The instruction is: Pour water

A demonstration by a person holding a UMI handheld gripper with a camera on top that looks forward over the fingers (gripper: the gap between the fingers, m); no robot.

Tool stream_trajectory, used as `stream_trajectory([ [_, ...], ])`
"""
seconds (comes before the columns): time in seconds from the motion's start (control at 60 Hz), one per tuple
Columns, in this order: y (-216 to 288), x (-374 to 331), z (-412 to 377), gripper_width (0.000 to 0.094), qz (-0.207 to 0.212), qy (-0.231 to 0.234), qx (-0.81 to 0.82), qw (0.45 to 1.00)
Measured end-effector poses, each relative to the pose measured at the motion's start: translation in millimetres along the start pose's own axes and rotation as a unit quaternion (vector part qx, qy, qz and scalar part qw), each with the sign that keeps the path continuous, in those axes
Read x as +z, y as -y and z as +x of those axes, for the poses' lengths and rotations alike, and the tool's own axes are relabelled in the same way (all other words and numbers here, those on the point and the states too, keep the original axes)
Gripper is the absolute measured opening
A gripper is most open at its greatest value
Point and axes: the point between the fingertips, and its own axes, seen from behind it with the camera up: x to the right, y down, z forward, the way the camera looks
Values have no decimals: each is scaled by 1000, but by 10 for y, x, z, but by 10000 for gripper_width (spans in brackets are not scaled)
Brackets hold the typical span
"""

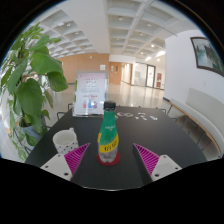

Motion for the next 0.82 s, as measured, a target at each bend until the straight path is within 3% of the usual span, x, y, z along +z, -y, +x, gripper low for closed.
stream_trajectory([
  [0.417, -284, -1794, -68, 856, 3, -10, -10, 1000],
  [0.817, -282, -2287, -69, 861, 23, -2, -18, 1000],
])
